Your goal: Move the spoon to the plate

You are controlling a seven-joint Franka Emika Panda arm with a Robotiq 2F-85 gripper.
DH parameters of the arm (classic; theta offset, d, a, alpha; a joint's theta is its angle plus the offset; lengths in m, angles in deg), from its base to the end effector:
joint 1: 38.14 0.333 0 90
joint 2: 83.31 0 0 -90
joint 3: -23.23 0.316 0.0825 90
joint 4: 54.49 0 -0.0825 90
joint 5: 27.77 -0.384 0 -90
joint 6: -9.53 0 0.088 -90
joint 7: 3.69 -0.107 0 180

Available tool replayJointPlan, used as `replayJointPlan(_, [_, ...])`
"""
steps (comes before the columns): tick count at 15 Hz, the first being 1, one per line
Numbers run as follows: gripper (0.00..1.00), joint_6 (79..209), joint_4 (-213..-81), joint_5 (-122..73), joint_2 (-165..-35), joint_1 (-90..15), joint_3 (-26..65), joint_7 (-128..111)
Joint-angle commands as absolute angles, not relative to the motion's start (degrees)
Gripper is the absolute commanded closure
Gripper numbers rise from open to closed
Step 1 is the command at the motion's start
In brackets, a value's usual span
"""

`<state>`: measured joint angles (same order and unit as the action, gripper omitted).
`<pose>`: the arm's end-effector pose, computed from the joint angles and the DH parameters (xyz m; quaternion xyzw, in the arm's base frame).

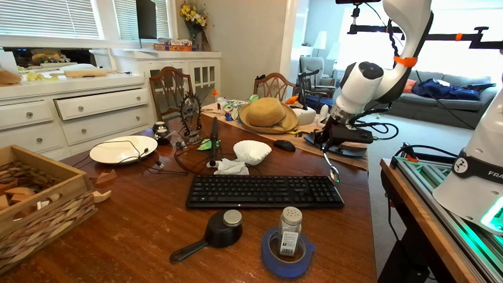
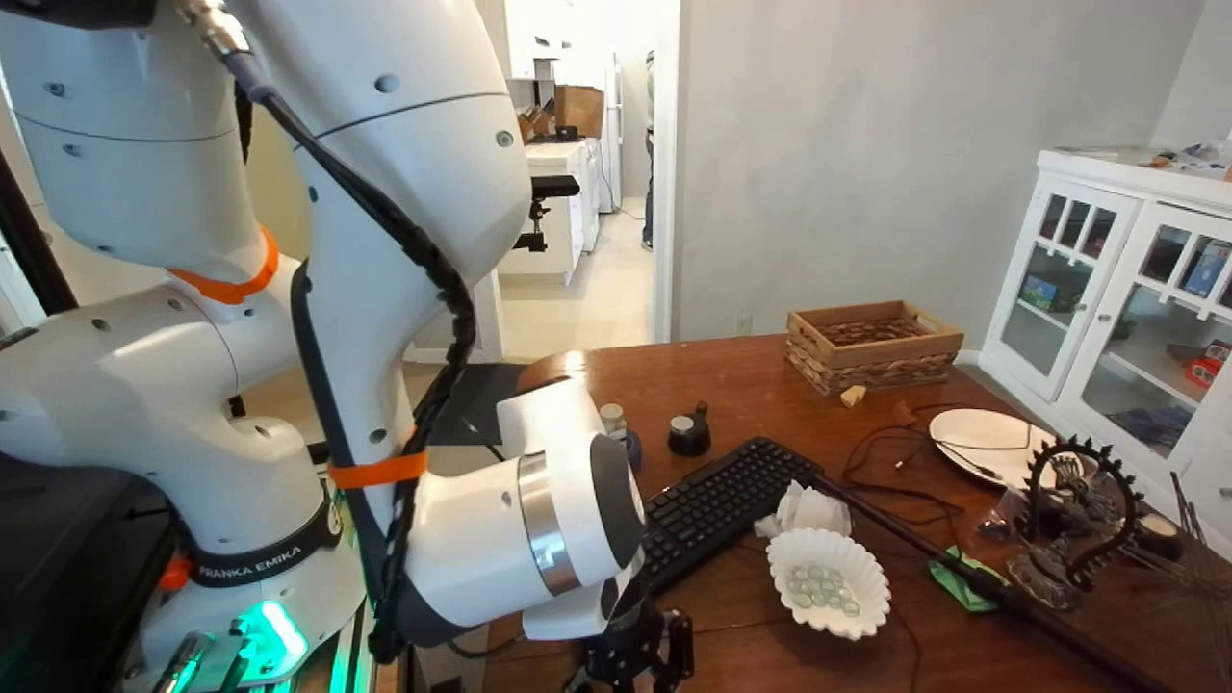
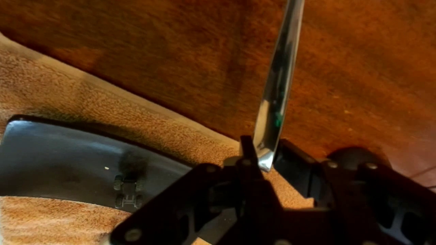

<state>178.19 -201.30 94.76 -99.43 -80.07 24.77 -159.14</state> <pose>0.3113 -0.1912 0.1441 0.7752 -0.5939 0.1946 0.0917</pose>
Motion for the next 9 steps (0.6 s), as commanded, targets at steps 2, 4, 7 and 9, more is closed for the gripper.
replayJointPlan(2, [0.94, 183.3, -201.6, 88.4, -97.0, -82.9, 24.2, -161.3])
replayJointPlan(4, [0.94, 185.0, -201.6, 85.1, -97.1, -84.0, 23.6, -161.3])
replayJointPlan(7, [0.94, 186.9, -201.4, 81.3, -97.8, -85.1, 22.9, -161.1])
replayJointPlan(9, [0.94, 186.5, -201.3, 81.9, -97.6, -85.1, 23.3, -160.6])
